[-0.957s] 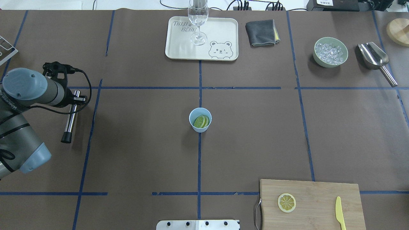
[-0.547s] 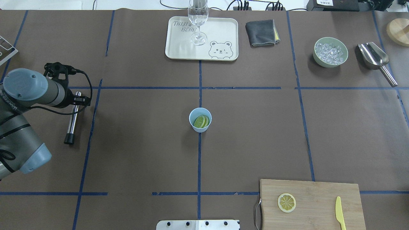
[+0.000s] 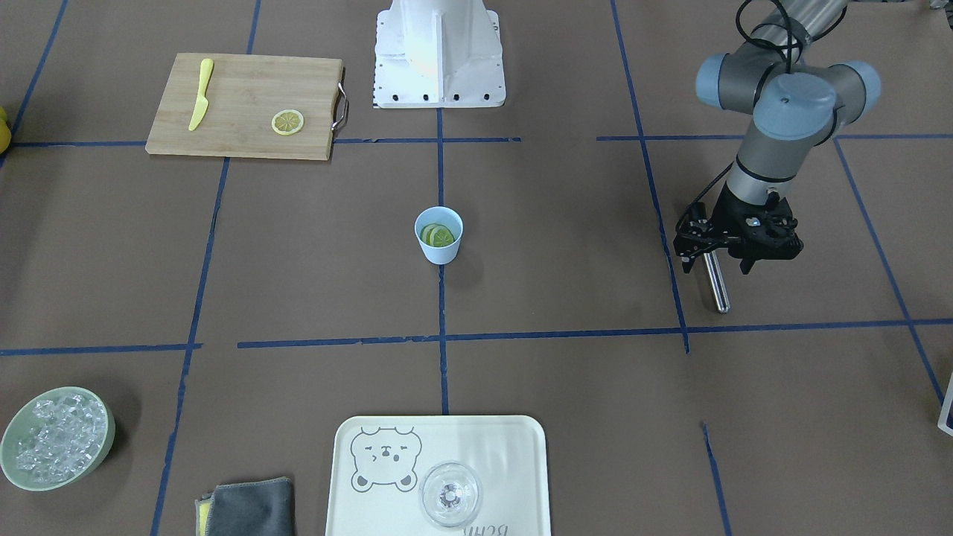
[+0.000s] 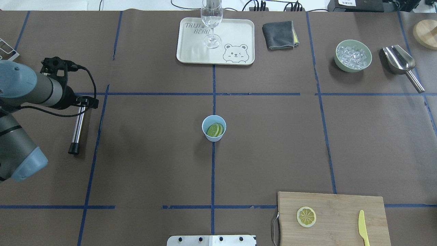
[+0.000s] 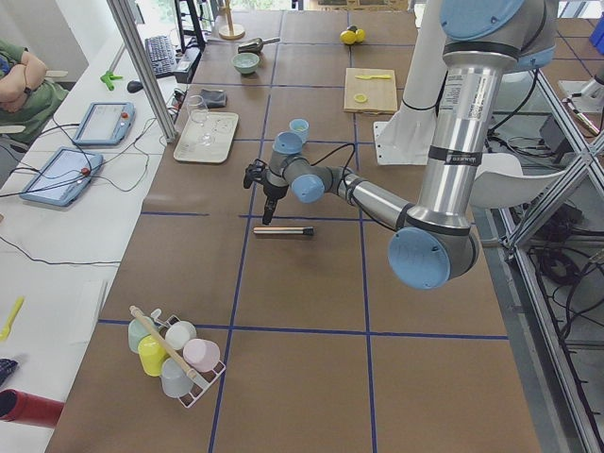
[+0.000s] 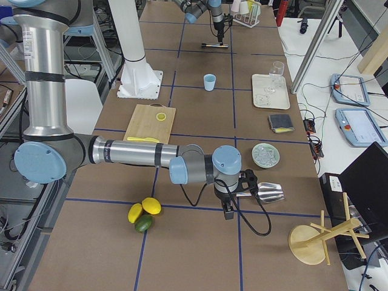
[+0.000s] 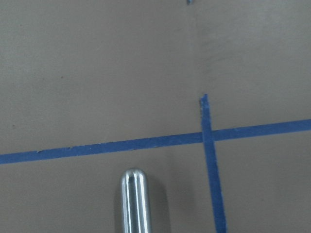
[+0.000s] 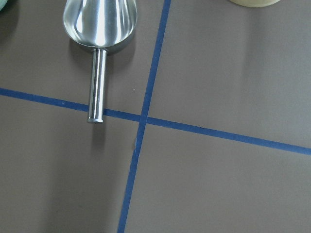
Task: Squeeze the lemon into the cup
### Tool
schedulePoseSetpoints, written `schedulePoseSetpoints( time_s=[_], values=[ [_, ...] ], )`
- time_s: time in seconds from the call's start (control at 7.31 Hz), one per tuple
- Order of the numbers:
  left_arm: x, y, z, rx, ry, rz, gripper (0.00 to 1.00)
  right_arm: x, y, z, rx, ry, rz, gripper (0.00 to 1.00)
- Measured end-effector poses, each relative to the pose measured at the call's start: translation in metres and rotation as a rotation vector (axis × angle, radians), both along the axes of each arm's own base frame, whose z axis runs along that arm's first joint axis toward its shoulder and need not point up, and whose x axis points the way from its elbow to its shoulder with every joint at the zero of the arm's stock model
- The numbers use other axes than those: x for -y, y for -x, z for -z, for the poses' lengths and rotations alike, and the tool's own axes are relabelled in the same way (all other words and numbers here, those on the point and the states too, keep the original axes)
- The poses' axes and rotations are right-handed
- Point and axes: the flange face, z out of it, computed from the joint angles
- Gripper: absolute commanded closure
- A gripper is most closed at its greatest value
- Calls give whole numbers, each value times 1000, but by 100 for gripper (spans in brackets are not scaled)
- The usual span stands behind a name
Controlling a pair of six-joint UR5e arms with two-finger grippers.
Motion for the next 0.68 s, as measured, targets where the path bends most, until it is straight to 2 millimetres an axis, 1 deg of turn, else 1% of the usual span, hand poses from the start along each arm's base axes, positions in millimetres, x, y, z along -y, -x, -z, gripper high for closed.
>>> schedulePoseSetpoints(
  time_s=[0.14,0.27,0.55,0.68],
  values=[
    [14,41,-4,15,-48,-33,0,0,0,-3,0,6,0,0],
    [28,88,-15,53,-98,-65,0,0,0,-5,0,8,0,0],
    [54,199,-41,180,-174,-127,0,-1,0,-6,1,11,0,0],
    [56,258,-57,240,-178,-146,0,-1,0,-6,2,12,-1,0]
  ],
)
